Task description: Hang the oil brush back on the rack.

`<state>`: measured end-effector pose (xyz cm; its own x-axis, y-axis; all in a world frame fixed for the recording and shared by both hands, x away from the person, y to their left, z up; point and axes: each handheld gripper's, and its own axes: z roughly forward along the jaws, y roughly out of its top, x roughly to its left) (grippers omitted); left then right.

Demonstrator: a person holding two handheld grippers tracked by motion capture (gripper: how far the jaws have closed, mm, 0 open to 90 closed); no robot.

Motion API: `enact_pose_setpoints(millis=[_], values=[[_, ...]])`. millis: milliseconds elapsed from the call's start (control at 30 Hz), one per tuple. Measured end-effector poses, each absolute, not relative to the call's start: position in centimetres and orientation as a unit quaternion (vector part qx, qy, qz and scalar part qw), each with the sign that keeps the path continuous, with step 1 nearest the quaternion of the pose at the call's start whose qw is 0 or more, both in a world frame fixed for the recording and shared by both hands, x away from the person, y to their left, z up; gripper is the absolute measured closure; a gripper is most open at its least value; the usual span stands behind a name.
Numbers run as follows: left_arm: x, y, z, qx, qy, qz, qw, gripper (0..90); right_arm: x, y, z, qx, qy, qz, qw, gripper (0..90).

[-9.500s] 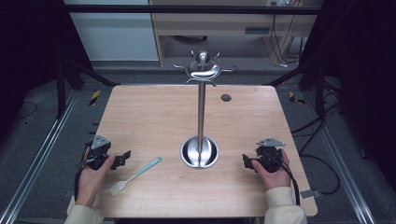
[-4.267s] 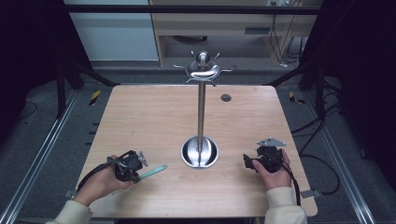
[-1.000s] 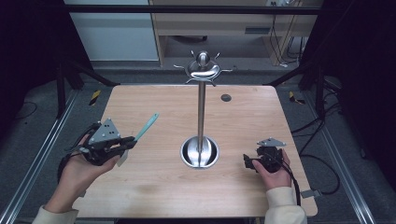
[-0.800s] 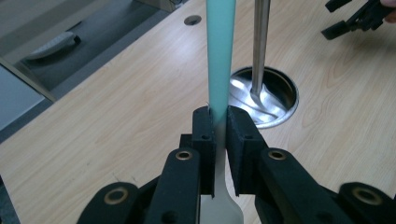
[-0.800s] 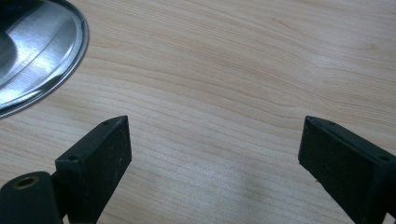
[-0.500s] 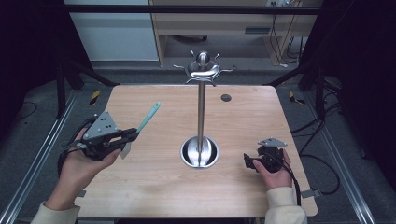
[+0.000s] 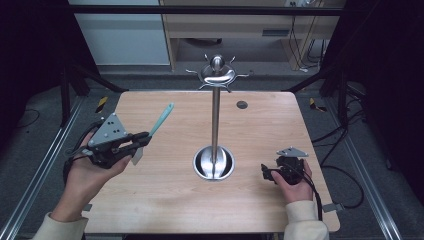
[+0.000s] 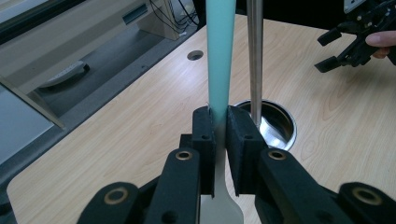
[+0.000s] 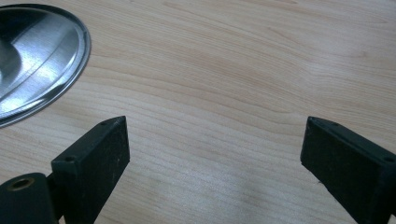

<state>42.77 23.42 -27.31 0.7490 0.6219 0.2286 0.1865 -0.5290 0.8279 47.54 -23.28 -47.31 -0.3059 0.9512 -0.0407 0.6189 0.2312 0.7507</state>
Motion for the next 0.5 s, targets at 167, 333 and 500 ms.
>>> enact_pose_setpoints(millis=[167, 333, 500], values=[[42.67, 23.35, -27.08, 0.831, 0.241, 0.261, 0.427, 82.0, 47.53, -23.24, -47.34, 0.531, 0.741, 0.322, 0.257, 8.7], [42.62, 23.14, -26.82, 0.828, 0.24, 0.262, 0.434, 82.0, 47.54, -23.24, -47.35, 0.529, 0.742, 0.322, 0.257, 8.8], [42.75, 22.92, -26.73, 0.823, 0.243, 0.267, 0.439, 82.0, 47.53, -23.25, -47.35, 0.531, 0.741, 0.322, 0.256, 8.8]])
